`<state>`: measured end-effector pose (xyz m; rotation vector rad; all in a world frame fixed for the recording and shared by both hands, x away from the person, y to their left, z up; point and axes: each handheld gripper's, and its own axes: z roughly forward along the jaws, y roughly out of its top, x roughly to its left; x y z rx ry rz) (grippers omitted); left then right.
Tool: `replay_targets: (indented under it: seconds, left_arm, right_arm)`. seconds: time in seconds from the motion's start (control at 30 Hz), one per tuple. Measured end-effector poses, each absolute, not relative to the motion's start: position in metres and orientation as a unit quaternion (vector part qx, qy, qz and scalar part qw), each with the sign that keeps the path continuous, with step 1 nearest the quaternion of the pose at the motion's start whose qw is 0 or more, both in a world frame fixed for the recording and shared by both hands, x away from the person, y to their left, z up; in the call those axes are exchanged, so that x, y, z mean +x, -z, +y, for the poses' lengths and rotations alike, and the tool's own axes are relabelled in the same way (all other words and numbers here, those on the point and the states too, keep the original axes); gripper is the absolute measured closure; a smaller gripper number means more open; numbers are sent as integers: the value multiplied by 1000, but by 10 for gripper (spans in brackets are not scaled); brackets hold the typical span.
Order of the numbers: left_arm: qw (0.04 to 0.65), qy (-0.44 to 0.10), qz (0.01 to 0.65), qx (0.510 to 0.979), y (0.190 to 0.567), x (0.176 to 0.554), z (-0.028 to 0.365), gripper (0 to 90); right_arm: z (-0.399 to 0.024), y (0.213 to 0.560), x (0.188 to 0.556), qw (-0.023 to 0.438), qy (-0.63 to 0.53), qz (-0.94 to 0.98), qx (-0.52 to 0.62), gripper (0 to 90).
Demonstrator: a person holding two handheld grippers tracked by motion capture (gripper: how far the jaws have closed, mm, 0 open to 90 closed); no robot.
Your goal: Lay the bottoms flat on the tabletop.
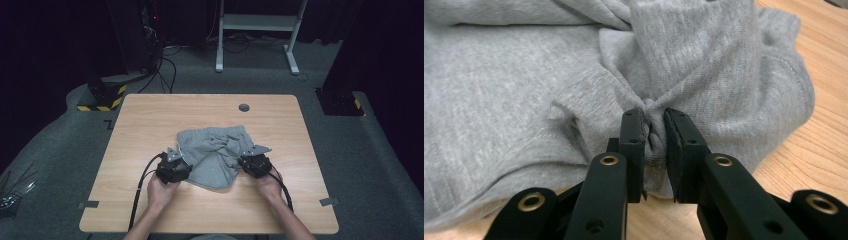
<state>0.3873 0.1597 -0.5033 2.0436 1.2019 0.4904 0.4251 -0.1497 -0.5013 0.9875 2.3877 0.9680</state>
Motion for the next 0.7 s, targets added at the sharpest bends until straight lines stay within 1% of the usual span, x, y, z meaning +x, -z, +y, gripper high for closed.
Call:
replay_targets:
  seconds: [0.07, 0.13, 0.17, 0.2, 0.23, 0.27, 0.37, 0.4, 0.43, 0.47, 0.5, 0.57, 0.6, 0.63, 0.7]
  left_arm:
    - [349, -190, 467, 790, 508, 390, 156, 463]
    - [351, -186, 466, 791, 512, 394, 154, 496]
    - [351, -186, 466, 791, 512, 394, 154, 516]
    - [351, -184, 466, 791, 512, 394, 153, 516]
    - [350, -186, 463, 793, 512, 395, 151, 561]
    - [349, -187, 461, 794, 512, 395, 150, 561]
    - [349, -191, 455, 797, 510, 396, 147, 636]
    - [348, -191, 454, 798, 510, 396, 146, 636]
    - [350, -190, 453, 798, 509, 397, 145, 674]
    - [350, -189, 452, 798, 509, 397, 145, 674]
    - [352, -186, 451, 799, 508, 398, 145, 697]
    - [352, -184, 448, 801, 508, 399, 144, 770]
    - [352, -184, 448, 801, 508, 399, 144, 789]
    - [353, -185, 447, 801, 508, 399, 143, 810]
    - [353, -186, 446, 802, 507, 400, 144, 820]
  right_arm:
    - [-150, 502, 428, 186, -343, 849, 357, 777]
    - [-151, 500, 428, 185, -348, 844, 363, 706]
    - [-151, 498, 426, 185, -354, 840, 367, 685]
    - [-151, 498, 426, 185, -354, 840, 367, 685]
    - [-150, 490, 420, 185, -367, 835, 365, 661]
    - [-150, 490, 420, 185, -367, 835, 365, 661]
    - [-145, 478, 411, 184, -386, 834, 349, 632]
    - [-145, 478, 411, 184, -386, 834, 349, 632]
    - [-138, 476, 409, 178, -389, 838, 338, 612]
    - [-138, 476, 409, 178, -389, 838, 338, 612]
    - [-134, 477, 408, 177, -386, 841, 335, 605]
    - [-119, 484, 410, 178, -370, 853, 321, 577]
    - [-119, 484, 410, 178, -370, 853, 321, 577]
    - [-111, 491, 415, 175, -357, 859, 323, 558]
    - [-108, 493, 417, 171, -352, 860, 326, 557]
